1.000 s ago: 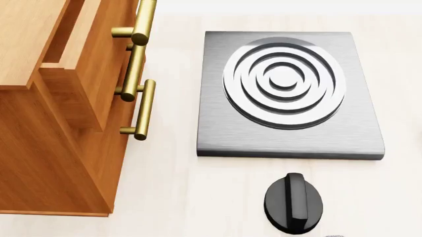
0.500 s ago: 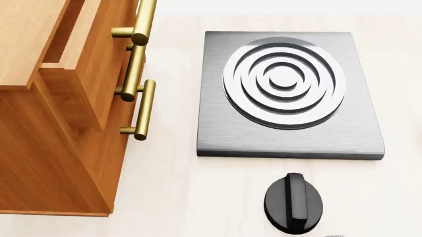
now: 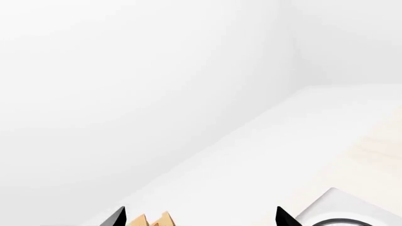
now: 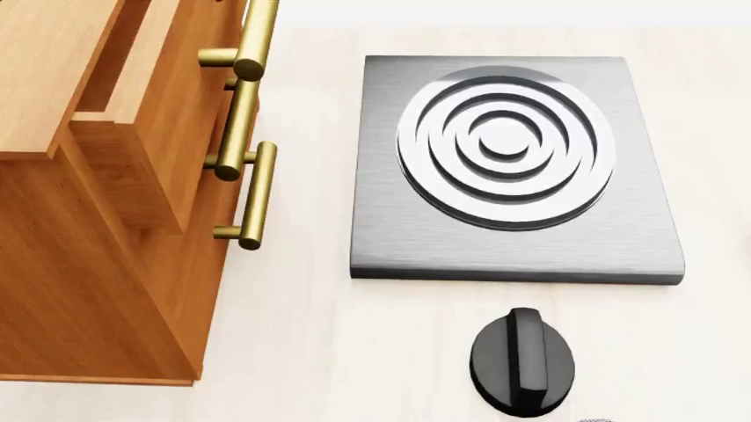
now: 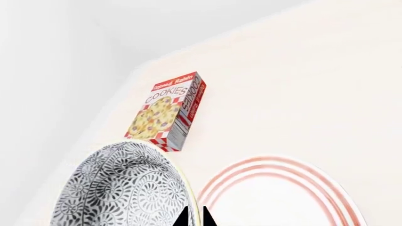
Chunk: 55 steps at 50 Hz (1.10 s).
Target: Pick the akita bowl on the wooden cabinet and place it on the plate.
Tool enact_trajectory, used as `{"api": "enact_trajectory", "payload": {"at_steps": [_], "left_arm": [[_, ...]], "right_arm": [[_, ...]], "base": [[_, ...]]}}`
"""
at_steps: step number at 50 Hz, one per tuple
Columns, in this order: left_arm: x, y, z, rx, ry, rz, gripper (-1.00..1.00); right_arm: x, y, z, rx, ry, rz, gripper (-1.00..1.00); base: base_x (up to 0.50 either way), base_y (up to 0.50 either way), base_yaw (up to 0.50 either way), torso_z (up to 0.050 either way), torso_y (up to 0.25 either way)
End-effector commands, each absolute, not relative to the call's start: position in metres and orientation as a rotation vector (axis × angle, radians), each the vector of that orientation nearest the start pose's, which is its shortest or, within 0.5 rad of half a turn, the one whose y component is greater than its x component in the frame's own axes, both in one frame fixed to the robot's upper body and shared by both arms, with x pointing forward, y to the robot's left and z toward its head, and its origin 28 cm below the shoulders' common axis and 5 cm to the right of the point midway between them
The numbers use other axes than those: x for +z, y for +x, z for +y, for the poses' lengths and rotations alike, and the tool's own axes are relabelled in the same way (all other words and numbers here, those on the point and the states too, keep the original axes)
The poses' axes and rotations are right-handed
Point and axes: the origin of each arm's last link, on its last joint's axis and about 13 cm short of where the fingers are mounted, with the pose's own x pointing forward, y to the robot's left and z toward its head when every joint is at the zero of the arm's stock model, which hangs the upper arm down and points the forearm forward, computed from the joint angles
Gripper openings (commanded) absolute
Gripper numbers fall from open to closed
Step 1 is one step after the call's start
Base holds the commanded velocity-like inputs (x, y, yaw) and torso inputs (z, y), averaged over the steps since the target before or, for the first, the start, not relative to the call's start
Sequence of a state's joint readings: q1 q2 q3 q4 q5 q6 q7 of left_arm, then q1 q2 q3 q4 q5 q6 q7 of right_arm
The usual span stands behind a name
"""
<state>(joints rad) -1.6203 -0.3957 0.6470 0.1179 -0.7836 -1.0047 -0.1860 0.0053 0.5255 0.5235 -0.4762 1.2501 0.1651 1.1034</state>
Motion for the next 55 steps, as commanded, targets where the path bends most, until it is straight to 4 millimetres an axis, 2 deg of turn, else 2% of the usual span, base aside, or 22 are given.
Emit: {"api": "enact_trajectory", "payload": {"at_steps": [1,12,28,40,49,55], "left_arm": [[0.398,0.301,0.183,-0.372,0.441,-0.357,1.0],[0.397,0.302,0.183,-0.371,0.437,-0.356,1.0],[0.398,0.302,0.183,-0.375,0.438,-0.355,1.0],[0.397,0.302,0.182,-0.377,0.439,-0.355,1.0],[0.395,0.302,0.184,-0.373,0.437,-0.35,1.0],[0.395,0.303,0.184,-0.374,0.438,-0.35,1.0]], "right_arm": [[0.171,0.189,-0.241,-0.969,0.786,-0.166,-1.0],[0.159,0.187,-0.245,-1.006,0.789,-0.143,-1.0],[0.138,0.196,-0.253,-1.043,0.777,-0.077,-1.0],[0.133,0.202,-0.254,-1.015,0.761,-0.054,-1.0],[0.12,0.205,-0.256,-1.034,0.755,-0.018,-1.0],[0.12,0.206,-0.256,-1.032,0.753,-0.018,-1.0]], "base": [[0.0,0.0,0.0,0.0,0.0],[0.0,0.0,0.0,0.0,0.001],[0.0,0.0,0.0,0.001,0.0],[0.0,0.0,0.0,0.0,0.001],[0.0,0.0,0.0,0.0,0.0],[0.0,0.0,0.0,0.0,0.0]]}}
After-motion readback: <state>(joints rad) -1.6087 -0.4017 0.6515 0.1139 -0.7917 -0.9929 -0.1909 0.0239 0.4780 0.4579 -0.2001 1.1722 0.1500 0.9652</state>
